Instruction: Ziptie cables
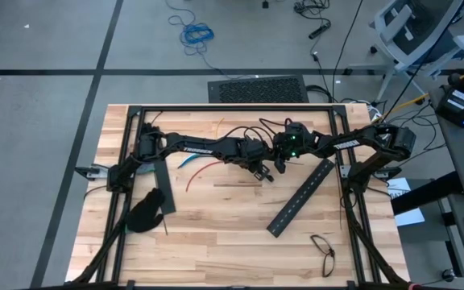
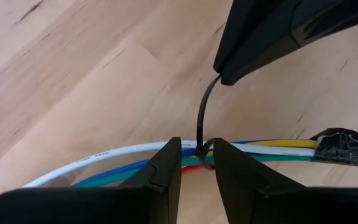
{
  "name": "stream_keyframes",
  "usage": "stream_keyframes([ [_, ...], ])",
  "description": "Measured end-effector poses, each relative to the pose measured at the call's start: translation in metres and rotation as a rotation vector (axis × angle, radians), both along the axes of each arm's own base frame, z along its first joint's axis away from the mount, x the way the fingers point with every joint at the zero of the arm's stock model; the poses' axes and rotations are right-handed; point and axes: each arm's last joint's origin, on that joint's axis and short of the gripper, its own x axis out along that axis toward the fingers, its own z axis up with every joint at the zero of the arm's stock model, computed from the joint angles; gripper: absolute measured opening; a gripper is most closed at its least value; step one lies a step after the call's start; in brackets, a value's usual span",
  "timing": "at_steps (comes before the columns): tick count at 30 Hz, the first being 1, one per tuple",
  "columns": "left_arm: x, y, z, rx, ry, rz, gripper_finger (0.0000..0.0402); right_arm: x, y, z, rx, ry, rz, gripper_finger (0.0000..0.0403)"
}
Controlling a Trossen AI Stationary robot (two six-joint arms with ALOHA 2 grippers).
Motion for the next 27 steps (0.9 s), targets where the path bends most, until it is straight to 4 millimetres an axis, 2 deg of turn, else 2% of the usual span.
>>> stream_keyframes([
  [27, 0.0006, 0.0037, -0.0049, -0.016, 0.007, -0.018, 0.0090, 0.0000, 0.0000, 0.0001, -0.001, 0.000, 0.000, 0.0000],
])
